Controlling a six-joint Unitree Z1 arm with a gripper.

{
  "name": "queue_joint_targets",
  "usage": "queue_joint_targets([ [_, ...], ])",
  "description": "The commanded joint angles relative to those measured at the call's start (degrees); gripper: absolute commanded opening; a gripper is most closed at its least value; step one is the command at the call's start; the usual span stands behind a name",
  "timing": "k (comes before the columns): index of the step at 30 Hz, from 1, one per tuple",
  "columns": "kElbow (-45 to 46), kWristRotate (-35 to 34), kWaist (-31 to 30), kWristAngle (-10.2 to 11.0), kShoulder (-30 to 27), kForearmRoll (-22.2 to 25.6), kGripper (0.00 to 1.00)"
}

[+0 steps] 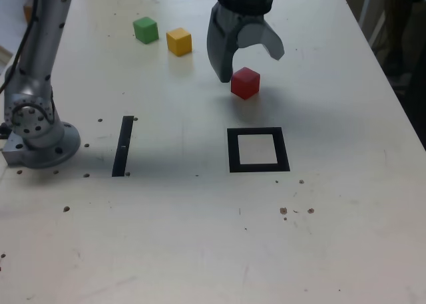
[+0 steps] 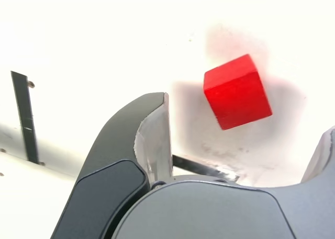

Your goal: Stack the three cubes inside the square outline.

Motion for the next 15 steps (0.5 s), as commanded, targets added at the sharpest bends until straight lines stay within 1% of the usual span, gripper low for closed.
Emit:
queue_joint_targets([
  [1,0.78,-1.4,0.01,0.1,0.53,-0.67,0.96],
  [5,3.6,-4.65,0.22,-0.09,1.05,-3.6,0.95],
  [10,6.5,-6.19,0.33,-0.98,2.67,-8.62,0.93],
  [13,6.82,-6.91,0.45,-1.03,3.38,-10.32,0.92],
  [15,6.61,-7.6,0.63,-0.67,3.55,-10.78,0.9],
])
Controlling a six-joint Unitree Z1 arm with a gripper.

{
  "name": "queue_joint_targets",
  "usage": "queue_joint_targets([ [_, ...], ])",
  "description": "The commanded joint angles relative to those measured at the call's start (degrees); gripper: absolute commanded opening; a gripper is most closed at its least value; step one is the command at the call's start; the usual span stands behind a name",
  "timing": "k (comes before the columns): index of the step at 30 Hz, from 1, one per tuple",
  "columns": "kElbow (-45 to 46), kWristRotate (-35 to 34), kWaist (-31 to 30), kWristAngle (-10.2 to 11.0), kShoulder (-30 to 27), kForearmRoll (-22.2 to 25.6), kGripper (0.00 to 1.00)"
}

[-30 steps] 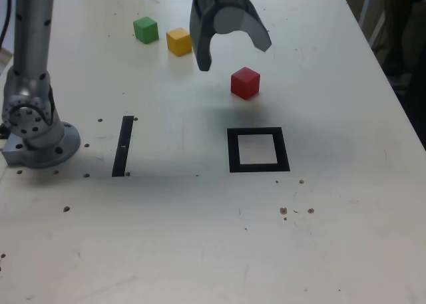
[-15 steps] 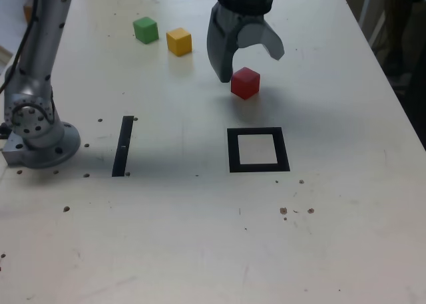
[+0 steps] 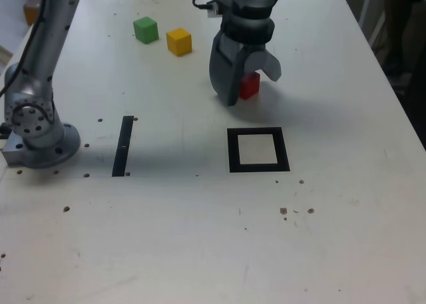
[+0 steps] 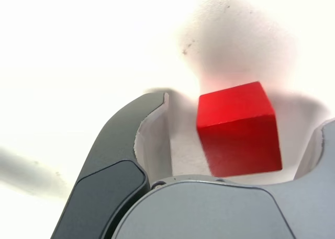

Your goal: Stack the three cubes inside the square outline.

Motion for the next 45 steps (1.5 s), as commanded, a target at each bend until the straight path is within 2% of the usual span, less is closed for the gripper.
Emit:
queue_joint_targets([
  [1,-0.42,-0.83,0.37,0.56,0.23,-0.29,0.9],
  [9,-2.22,-2.02,1.22,1.49,0.49,1.54,0.78],
  [15,-3.49,-2.16,1.55,1.45,0.74,3.32,0.58],
  [18,-3.71,-2.31,1.62,1.41,0.77,3.24,0.51],
  [28,-4.87,-2.35,1.71,1.14,1.9,2.82,0.49],
  [39,-4.88,-2.12,1.56,0.65,2.11,2.23,0.31],
  [45,-5.48,0.11,0.51,0.09,1.36,3.03,0.29],
])
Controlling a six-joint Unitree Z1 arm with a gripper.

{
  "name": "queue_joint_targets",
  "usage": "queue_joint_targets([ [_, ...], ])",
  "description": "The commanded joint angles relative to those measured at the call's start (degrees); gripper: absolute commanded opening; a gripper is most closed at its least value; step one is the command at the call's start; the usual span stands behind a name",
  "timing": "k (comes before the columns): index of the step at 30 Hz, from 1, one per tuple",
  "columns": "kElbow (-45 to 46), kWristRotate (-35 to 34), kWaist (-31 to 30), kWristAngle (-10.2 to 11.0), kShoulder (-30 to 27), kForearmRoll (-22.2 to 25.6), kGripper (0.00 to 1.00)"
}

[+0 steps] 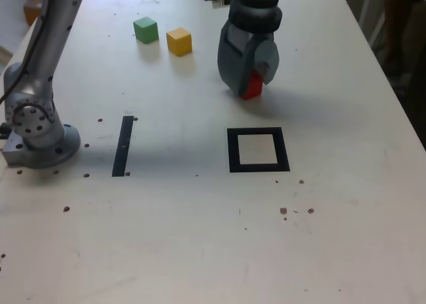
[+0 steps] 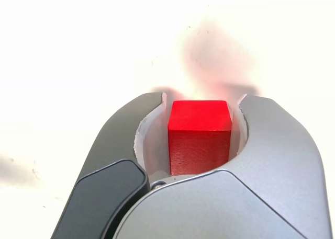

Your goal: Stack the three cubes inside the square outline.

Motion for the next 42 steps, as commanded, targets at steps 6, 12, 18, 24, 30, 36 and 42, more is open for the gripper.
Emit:
queue_joint_targets([
  [6,-0.75,6.38,-1.99,-2.82,-0.55,2.36,0.29],
  [12,-0.76,13.79,-5.78,-3.36,-3.73,4.73,0.3],
  [18,-1.5,13.76,-13.09,-3.06,-5.84,5.04,0.3],
  [24,0.76,11.35,-18.17,-2.73,-6.47,3.54,0.3],
  [30,4.99,9.26,-20.26,-2.42,-7.37,-0.23,0.3],
  [36,8.88,8.04,-21.25,-2.62,-7.84,-4.16,0.3],
  [42,10.8,6.78,-22.87,-2.34,-7.45,-6.74,0.3],
])
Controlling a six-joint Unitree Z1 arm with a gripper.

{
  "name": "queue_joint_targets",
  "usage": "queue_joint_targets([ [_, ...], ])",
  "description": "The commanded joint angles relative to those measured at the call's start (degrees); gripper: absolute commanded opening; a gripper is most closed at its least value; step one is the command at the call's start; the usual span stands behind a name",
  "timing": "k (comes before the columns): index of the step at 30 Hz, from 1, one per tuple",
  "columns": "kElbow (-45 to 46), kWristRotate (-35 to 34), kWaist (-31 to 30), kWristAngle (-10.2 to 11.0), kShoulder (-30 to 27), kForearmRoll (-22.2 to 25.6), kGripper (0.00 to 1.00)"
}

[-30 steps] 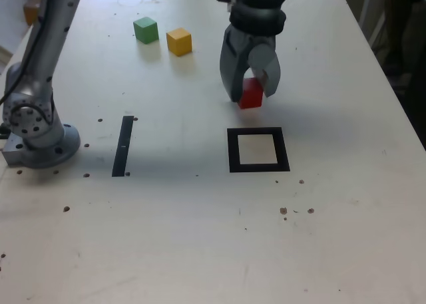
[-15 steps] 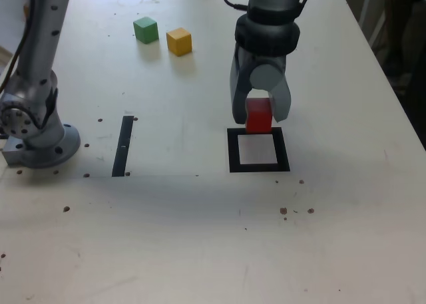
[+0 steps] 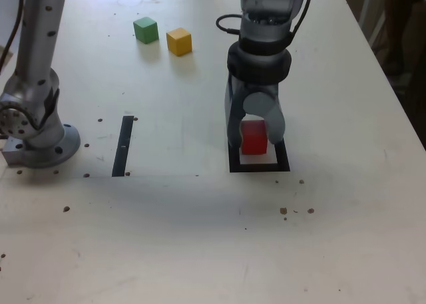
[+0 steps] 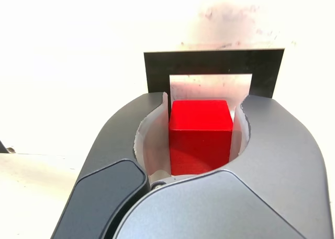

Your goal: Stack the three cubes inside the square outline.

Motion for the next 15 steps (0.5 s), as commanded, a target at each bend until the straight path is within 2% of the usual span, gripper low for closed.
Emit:
queue_joint_targets([
  [1,-0.02,-0.19,-0.35,0.3,0.21,-0.43,0.3],
  [5,-0.25,-0.22,-0.51,0.92,1.05,-0.73,0.3],
  [7,-0.48,-0.22,-0.5,1.32,1.39,-0.73,0.34],
  [10,-0.55,-0.22,-0.49,1.63,1.71,-0.74,0.51],
  [13,-0.39,-0.22,-0.49,1.73,1.93,-0.69,0.76],
  [15,-0.34,-0.22,-0.5,1.69,1.97,-0.65,0.89],
])
